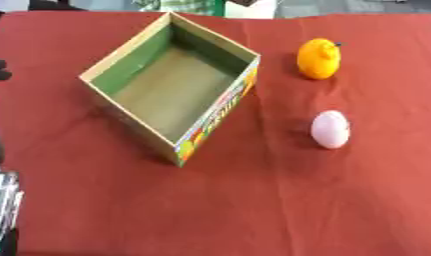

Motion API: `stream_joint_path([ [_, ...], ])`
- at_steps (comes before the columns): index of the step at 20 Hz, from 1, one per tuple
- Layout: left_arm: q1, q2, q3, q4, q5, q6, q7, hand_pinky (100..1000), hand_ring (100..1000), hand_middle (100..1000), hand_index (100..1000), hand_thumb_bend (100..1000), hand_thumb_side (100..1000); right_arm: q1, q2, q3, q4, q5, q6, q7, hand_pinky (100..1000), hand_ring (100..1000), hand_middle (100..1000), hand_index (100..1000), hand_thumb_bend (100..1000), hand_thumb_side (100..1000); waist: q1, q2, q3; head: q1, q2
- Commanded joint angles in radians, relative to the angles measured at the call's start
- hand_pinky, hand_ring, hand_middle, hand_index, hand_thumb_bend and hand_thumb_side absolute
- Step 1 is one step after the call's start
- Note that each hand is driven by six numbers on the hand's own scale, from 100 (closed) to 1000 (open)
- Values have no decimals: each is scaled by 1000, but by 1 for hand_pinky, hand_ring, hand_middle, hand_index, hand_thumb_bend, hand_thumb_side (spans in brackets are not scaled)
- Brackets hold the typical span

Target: Pick up objects on the table and place them in the box.

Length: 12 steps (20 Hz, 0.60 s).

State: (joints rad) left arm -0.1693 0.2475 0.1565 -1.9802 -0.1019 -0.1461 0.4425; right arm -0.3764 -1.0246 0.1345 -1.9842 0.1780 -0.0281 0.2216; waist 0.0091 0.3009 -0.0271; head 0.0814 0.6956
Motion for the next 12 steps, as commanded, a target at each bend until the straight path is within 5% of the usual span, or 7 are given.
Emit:
stream_joint_path([
  [1,-7,21,2,-20,4,0,-6,572,574,632,753,100,659,-18,-71,20,-16,16,11,18,831,907,850,972,100,982,-1,-19,3,-4,7],
  [12,-8,19,-5,-20,8,0,-19,572,574,632,748,100,659,-70,-108,96,-16,32,33,143,829,907,830,942,249,850,-1,-15,12,-16,-5],
])
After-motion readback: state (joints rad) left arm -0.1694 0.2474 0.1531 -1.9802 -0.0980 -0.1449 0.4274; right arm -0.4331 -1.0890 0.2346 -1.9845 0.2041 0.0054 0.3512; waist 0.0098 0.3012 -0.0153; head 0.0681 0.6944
